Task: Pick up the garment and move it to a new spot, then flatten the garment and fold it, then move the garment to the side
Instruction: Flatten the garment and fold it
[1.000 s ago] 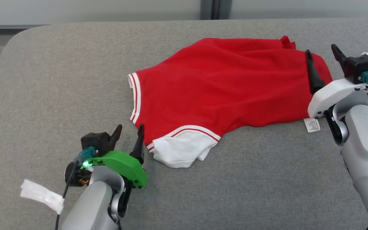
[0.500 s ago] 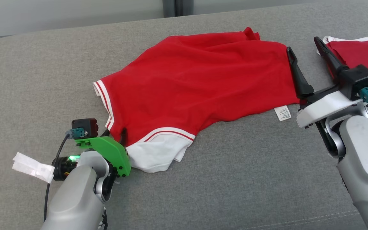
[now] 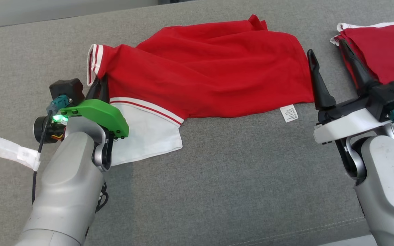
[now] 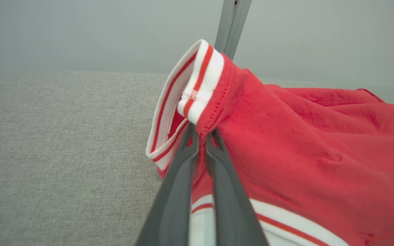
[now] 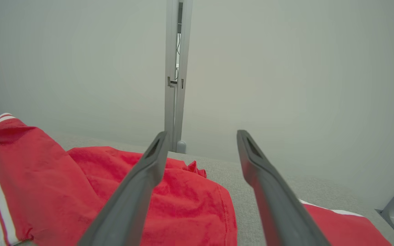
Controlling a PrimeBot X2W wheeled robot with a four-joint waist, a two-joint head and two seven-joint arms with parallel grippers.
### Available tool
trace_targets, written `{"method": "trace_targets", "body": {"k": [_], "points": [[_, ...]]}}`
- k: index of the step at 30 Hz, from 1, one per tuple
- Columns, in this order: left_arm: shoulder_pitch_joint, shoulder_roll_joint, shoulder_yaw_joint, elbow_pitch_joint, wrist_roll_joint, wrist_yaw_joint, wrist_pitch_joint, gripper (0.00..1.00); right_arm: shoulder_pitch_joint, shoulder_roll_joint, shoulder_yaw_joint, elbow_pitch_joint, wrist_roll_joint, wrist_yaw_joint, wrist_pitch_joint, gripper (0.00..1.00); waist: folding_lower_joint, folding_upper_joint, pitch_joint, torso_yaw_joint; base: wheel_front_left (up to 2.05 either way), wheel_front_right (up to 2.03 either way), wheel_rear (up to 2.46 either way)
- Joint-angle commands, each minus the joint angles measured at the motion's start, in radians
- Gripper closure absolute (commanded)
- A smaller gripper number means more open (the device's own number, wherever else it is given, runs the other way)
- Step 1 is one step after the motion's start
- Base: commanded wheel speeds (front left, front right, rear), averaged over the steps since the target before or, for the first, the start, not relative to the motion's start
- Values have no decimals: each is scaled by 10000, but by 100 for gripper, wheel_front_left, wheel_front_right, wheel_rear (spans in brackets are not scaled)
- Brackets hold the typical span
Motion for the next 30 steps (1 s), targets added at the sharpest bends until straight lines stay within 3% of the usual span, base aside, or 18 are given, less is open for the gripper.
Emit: {"method": "trace_targets", "body": {"k": [1,2,3,4,5,8,20,25,30], "points": [[-209,5,46,191,65,75,-122,100,127,106,35,-59,-81,-16,21,0,0,0,145,-77,0,0,0],[-279,-32,59,295,84,92,-184,96,134,145,40,-52,-92,-18,0,0,0,0,174,-98,0,0,0],[-339,-89,83,395,84,61,-252,65,143,194,34,-29,-90,-18,-32,0,0,0,199,-117,0,0,0],[-373,-128,100,447,88,17,-306,15,164,254,10,-14,-98,-16,-59,0,0,0,214,-129,0,0,0],[-377,-150,128,452,130,-13,-349,0,203,325,-34,5,-112,-18,-84,0,0,0,215,-132,0,0,0],[-147,-78,368,113,268,6,-411,0,407,537,-316,2,-152,-16,-157,0,0,0,127,-83,0,0,0],[3409,-363,1689,-3887,1568,-175,-395,0,2245,1531,-1590,-128,-711,-17,-341,0,0,0,-1037,563,0,0,0],[4906,-565,1731,-5077,1693,-231,-383,0,2724,1733,-1724,-120,-1001,-17,-351,0,0,0,-1575,817,0,0,0],[6077,-614,1762,-6146,1719,11,-384,0,3118,1890,-1635,-63,-1009,-17,-349,0,0,0,-2053,1024,0,0,0]]}}
